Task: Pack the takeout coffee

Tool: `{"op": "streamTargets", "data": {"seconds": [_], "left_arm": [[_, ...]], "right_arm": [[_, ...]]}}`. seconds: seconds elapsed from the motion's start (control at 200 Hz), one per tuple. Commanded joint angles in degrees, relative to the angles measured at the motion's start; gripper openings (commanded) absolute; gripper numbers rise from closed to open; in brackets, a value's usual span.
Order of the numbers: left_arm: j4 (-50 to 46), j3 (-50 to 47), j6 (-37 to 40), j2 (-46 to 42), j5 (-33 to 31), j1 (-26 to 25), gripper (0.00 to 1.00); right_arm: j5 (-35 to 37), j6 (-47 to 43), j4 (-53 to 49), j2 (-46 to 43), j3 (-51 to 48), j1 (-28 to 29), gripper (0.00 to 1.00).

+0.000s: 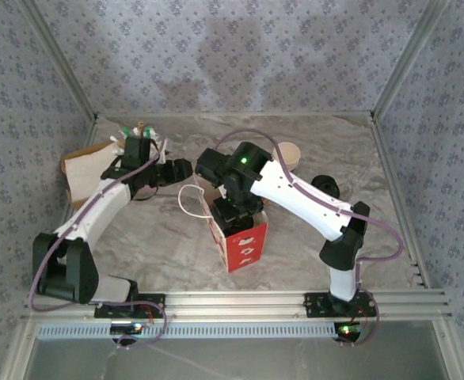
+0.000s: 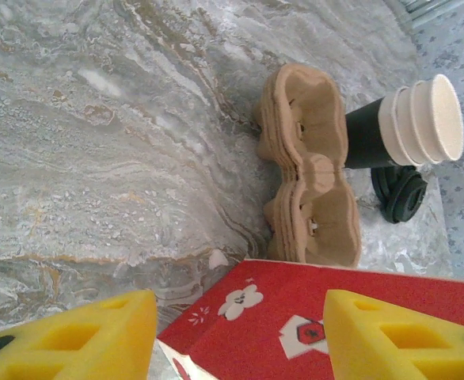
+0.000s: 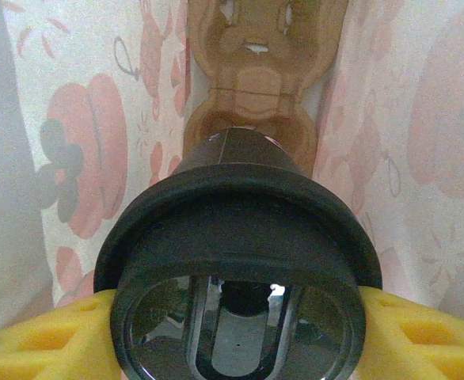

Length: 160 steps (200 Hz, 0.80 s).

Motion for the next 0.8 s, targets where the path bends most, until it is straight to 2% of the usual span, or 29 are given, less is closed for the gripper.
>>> {"op": "streamTargets", "data": {"seconds": [0.0,0.425,0.795], "left_arm": [[0.4,-2.5,-1.1,-3.4,-1.7,0.1,0.58],[-2.8,-10.1,-5.9,-14.3,-9.2,-3.4,0.58],[-9.1,-15.9,-7.9,-23.4,-10.8,-6.5,0.56]], "right_arm": [[-0.6,-0.4,-11.0,0.8,-0.8,-0.3,0.63],[-0.5,-0.5,-11.0,0.7,-1.7,-0.6,0.63],[-0.4,-0.6,-10.9,0.1,-2.8,-0.6,0.63]]}}
